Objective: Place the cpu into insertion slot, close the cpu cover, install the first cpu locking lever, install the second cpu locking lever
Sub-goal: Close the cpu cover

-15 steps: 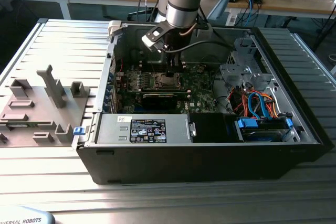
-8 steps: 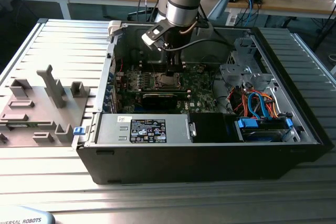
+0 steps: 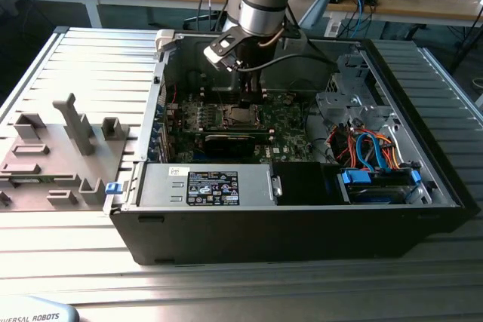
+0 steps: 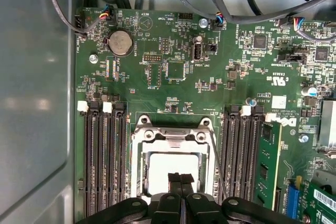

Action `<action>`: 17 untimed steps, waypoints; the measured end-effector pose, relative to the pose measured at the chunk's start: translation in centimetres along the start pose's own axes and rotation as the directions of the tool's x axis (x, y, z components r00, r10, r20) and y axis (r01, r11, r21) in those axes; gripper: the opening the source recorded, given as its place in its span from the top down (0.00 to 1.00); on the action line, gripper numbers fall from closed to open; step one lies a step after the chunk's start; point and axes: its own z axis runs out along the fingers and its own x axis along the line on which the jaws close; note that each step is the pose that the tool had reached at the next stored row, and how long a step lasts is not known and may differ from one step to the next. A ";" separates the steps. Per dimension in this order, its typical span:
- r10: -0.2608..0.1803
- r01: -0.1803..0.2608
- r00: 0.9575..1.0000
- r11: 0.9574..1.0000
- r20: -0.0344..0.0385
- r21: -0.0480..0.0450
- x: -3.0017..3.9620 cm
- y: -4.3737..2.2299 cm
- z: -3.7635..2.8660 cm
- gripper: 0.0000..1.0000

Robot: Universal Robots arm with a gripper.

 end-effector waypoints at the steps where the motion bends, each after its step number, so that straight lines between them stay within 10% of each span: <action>1: 0.000 0.000 1.000 1.000 0.000 0.000 0.00 -0.01 -0.04 0.89; 17: 0.000 0.000 1.000 1.000 0.004 0.000 -0.04 -0.07 -0.93 0.89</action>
